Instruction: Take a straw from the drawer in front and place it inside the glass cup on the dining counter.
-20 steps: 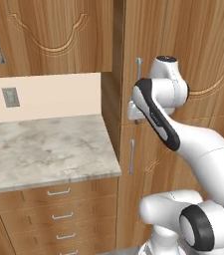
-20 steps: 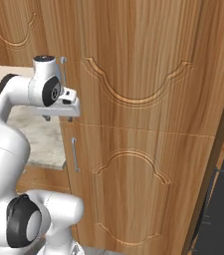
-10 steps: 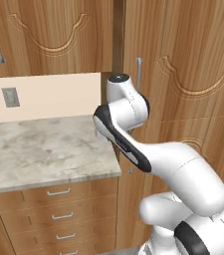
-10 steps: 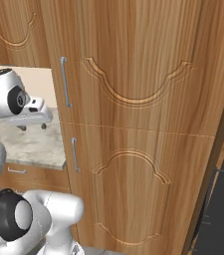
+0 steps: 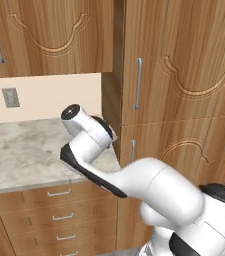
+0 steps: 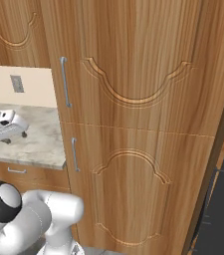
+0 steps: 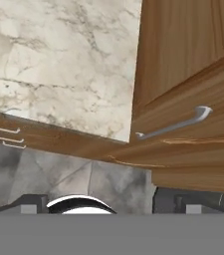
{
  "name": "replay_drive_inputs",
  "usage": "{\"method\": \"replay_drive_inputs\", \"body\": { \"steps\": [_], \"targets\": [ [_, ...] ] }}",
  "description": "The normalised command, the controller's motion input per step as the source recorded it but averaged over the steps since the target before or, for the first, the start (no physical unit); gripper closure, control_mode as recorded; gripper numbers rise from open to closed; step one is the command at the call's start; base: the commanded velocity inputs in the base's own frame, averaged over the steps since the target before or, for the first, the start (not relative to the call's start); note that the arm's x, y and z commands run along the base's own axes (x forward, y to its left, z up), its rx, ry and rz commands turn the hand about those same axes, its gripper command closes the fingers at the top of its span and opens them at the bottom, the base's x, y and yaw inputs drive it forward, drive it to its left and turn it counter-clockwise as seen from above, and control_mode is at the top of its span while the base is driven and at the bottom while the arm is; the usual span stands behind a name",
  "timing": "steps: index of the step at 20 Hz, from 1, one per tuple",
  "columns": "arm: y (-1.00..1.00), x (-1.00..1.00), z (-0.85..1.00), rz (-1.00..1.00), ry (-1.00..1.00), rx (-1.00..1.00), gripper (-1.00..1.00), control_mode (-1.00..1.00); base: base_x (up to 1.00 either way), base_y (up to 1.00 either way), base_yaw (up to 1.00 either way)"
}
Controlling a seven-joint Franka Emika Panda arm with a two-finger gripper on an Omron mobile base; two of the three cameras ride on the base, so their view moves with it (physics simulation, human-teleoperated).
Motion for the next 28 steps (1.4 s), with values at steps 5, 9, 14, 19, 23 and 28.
{"method": "replay_drive_inputs", "body": {
  "steps": [5,9,14,19,23,28],
  "targets": [
    [0.51,-0.29,-0.46,0.02,-0.22,-0.25,-1.0,-1.0,0.0,0.0,0.0],
    [0.48,-0.29,-0.49,0.08,-0.15,-0.23,-1.0,-1.0,0.0,0.0,0.0],
    [0.42,-0.15,-0.48,0.12,-0.08,-0.2,-1.0,-1.0,0.0,0.0,0.0],
    [0.44,-0.04,-0.57,0.11,-0.04,-0.19,-1.0,-1.0,0.0,0.0,0.0],
    [0.37,-0.03,-0.53,0.11,0.0,-0.16,-1.0,-1.0,0.0,0.0,0.0],
    [0.29,0.0,-0.43,0.11,0.0,-0.15,-1.0,-1.0,0.0,0.0,0.0]
  ]
}}
